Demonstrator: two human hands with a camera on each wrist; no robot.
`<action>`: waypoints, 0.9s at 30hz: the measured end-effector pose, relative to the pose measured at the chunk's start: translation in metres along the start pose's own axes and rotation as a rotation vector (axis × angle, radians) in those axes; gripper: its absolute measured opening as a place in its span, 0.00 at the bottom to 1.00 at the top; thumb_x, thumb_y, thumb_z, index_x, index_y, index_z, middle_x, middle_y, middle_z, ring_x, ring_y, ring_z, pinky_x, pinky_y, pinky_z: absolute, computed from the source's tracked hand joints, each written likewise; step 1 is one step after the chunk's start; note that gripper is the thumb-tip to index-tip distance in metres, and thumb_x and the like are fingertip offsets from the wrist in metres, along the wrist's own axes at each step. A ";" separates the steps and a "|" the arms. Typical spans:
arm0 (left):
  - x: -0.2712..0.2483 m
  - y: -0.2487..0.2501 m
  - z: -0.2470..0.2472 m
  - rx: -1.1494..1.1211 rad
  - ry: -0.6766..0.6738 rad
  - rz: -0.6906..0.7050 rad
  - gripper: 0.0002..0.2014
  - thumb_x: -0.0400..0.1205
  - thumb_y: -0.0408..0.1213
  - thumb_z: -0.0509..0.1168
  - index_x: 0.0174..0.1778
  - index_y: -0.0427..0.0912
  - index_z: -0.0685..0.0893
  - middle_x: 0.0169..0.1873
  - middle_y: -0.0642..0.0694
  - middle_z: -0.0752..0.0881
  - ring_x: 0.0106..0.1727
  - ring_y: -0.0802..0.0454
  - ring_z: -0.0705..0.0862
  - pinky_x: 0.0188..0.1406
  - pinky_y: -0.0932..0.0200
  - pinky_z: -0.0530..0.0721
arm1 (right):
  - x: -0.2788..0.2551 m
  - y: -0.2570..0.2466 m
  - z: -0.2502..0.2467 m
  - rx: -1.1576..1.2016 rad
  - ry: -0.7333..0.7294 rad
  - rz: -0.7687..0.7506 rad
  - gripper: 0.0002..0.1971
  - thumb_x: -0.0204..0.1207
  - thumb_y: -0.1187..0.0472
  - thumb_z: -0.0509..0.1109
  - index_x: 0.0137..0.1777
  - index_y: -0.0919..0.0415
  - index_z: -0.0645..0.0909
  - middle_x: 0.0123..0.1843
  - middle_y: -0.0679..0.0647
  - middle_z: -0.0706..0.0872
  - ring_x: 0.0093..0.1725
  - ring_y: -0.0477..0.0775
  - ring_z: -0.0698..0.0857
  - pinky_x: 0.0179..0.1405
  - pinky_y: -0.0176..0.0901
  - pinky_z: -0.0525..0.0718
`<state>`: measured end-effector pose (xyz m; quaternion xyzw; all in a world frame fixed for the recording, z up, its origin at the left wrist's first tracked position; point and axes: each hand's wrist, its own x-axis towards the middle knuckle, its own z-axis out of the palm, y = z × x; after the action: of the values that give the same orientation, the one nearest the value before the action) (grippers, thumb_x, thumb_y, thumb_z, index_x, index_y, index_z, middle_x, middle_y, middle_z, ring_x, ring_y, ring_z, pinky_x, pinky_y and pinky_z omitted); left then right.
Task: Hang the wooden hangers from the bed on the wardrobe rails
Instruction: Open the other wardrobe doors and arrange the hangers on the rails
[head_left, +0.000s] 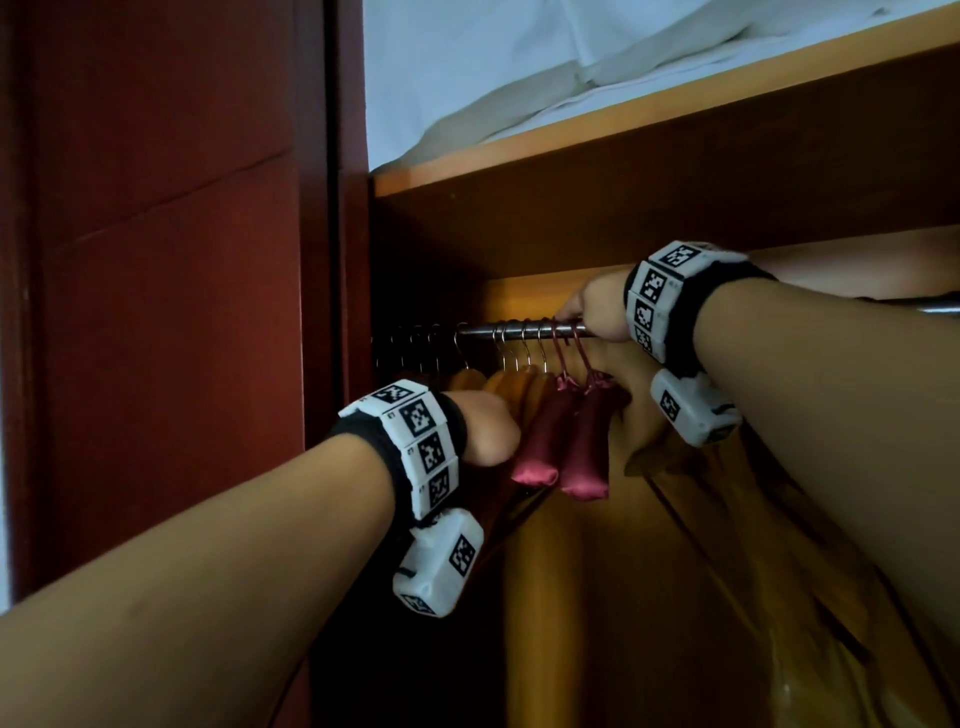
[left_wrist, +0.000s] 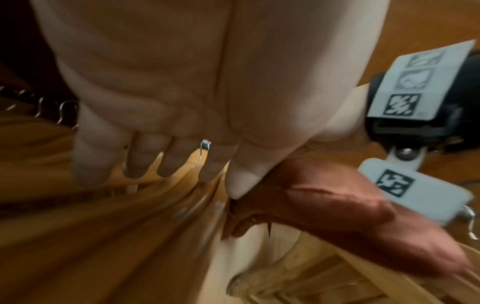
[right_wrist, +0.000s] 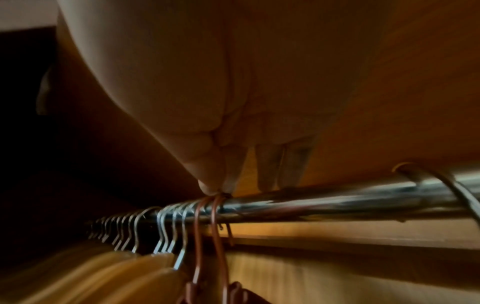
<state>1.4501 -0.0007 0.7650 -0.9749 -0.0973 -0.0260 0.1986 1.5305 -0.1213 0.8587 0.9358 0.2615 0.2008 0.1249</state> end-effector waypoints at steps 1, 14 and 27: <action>-0.003 0.002 0.001 -0.045 -0.006 -0.007 0.23 0.91 0.34 0.51 0.85 0.39 0.66 0.84 0.40 0.64 0.85 0.41 0.61 0.84 0.50 0.60 | 0.004 0.002 0.002 -0.014 -0.008 -0.016 0.31 0.85 0.73 0.51 0.86 0.53 0.58 0.84 0.57 0.66 0.78 0.60 0.72 0.69 0.47 0.75; -0.003 -0.009 -0.005 -0.427 0.119 -0.024 0.19 0.89 0.38 0.58 0.76 0.38 0.79 0.73 0.39 0.80 0.72 0.42 0.80 0.73 0.51 0.77 | 0.002 0.064 -0.005 0.094 -0.048 0.143 0.19 0.85 0.52 0.62 0.74 0.50 0.79 0.77 0.55 0.77 0.74 0.61 0.76 0.76 0.57 0.72; -0.018 0.005 0.016 -0.684 0.074 -0.019 0.33 0.90 0.63 0.44 0.88 0.49 0.62 0.88 0.46 0.58 0.86 0.45 0.61 0.84 0.50 0.55 | 0.014 0.025 -0.032 0.155 -0.021 0.105 0.22 0.84 0.52 0.64 0.77 0.56 0.76 0.77 0.58 0.76 0.75 0.62 0.75 0.77 0.58 0.70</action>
<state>1.4332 -0.0023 0.7471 -0.9825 -0.0846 -0.0942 -0.1367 1.5387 -0.1305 0.9001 0.9571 0.2256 0.1763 0.0444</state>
